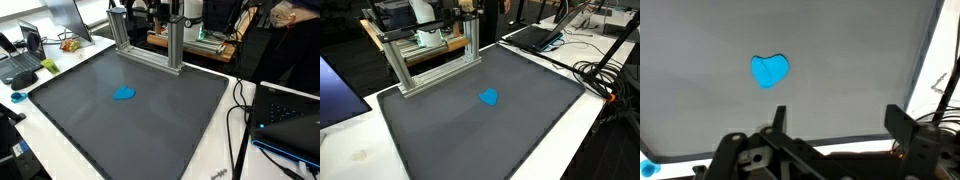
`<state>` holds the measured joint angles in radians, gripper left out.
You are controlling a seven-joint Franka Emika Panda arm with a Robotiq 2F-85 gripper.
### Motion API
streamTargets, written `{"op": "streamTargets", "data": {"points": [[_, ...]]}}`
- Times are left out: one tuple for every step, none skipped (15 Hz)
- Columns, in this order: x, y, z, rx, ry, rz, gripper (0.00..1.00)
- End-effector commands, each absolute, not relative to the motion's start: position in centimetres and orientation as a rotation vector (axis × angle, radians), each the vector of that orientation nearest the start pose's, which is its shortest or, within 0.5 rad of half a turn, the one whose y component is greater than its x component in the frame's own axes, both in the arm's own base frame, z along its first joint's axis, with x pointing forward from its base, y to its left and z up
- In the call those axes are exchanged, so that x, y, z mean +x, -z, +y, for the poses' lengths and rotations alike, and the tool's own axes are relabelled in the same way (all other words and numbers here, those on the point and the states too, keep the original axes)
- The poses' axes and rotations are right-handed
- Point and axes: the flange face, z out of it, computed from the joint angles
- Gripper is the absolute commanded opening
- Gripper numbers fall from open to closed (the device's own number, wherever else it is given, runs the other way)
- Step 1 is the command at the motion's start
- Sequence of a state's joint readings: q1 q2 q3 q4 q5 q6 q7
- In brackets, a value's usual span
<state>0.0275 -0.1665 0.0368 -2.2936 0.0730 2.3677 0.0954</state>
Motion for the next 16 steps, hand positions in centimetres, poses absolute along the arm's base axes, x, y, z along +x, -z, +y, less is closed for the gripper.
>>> {"op": "streamTargets", "data": {"points": [[55.1,-44.5,2.8,-3.08,0.255,0.093,1.0],[56.1,-44.8,2.6,-3.089,0.239,0.096,1.0],[56.9,-45.1,2.5,-3.092,0.204,0.088,1.0],[57.7,-45.4,2.3,-3.096,0.169,0.085,1.0],[58.5,-45.7,2.1,-3.098,0.12,0.091,1.0],[59.1,-46.0,1.9,-3.103,0.076,0.085,1.0],[59.8,-46.1,1.6,-3.121,0.038,0.095,1.0],[60.3,-46.1,1.2,-3.151,-0.011,0.118,1.0],[58.5,-45.9,2.0,-3.111,0.064,0.103,1.0],[59.0,-46.0,1.6,-3.125,0.033,0.105,1.0],[59.5,-46.0,1.4,-3.131,0.02,0.106,1.0],[59.9,-45.8,1.3,-3.134,0.016,0.107,1.0],[60.1,-45.7,1.3,-3.135,0.012,0.106,1.0],[60.2,-45.5,1.3,-3.136,0.009,0.106,1.0],[60.2,-45.5,1.3,-3.136,0.008,0.105,1.0],[60.2,-45.5,1.3,-3.136,0.008,0.105,1.0]]}}
